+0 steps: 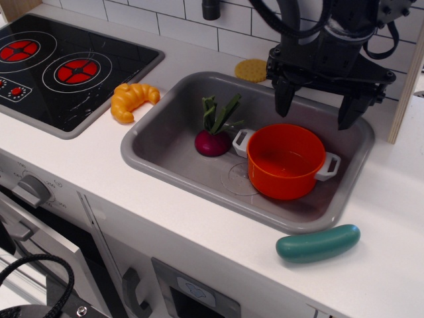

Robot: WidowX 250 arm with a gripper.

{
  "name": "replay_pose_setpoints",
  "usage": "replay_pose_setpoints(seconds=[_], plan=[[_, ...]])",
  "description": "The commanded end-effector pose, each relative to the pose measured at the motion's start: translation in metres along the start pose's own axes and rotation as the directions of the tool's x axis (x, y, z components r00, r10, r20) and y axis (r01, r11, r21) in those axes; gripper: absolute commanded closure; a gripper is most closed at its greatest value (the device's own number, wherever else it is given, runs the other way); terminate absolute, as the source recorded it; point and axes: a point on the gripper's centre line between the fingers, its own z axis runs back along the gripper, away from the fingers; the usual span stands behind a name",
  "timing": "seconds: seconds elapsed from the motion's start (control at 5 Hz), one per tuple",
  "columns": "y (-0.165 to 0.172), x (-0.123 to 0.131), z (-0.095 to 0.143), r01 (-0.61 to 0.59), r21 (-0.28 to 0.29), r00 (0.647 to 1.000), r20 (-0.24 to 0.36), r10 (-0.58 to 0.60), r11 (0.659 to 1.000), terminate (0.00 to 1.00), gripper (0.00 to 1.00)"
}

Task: Put beet in pot sink

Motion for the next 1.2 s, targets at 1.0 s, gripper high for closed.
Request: replay_pose_setpoints(seconds=[1.0], plan=[[0.119,0.023,-0.019,-0.136,-0.134,0.988,0.050,0.144,0.982,0.00,0.00]])
